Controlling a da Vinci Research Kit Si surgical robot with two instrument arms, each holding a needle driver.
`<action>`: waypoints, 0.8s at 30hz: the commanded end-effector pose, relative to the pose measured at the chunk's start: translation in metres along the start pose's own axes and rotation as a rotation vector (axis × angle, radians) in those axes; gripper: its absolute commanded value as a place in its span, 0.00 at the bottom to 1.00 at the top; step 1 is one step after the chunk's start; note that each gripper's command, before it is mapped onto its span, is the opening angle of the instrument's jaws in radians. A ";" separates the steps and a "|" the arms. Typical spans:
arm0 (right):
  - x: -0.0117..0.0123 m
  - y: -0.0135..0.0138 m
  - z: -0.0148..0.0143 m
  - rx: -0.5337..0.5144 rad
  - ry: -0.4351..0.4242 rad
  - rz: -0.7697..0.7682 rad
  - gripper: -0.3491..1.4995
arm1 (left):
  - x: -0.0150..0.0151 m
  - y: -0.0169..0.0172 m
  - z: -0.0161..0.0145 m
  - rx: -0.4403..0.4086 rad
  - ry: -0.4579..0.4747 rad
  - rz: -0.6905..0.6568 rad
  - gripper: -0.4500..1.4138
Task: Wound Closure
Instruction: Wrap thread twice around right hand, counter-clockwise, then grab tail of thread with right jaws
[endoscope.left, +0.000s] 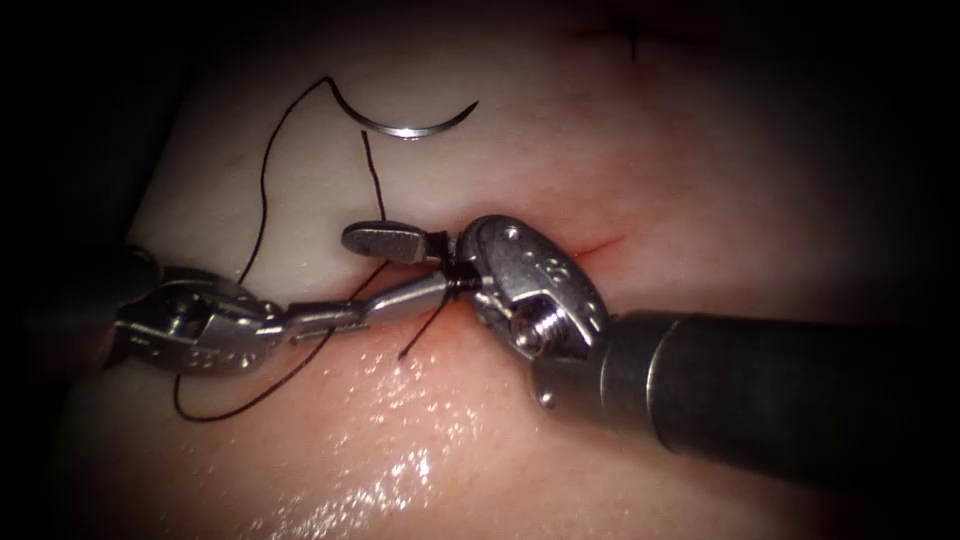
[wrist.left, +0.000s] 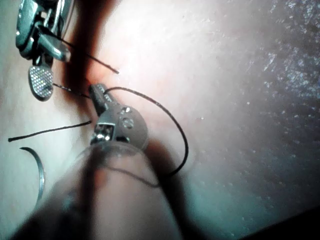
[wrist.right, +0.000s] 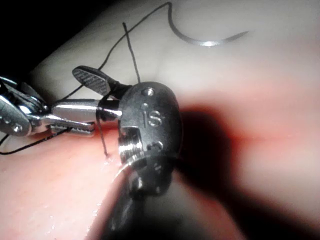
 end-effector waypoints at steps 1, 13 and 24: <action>-0.0005 0.0004 0.0008 -0.023 -0.002 -0.014 0.59 | 0.0000 0.0005 0.0011 0.001 -0.003 0.007 0.00; -0.0016 0.0014 0.0015 -0.327 -0.147 -0.109 0.65 | 0.0016 -0.0006 0.0033 -0.020 0.000 -0.008 0.00; -0.0019 0.0022 0.0025 -0.517 -0.179 -0.078 0.69 | -0.0007 -0.0047 0.0035 -0.037 -0.024 -0.047 0.00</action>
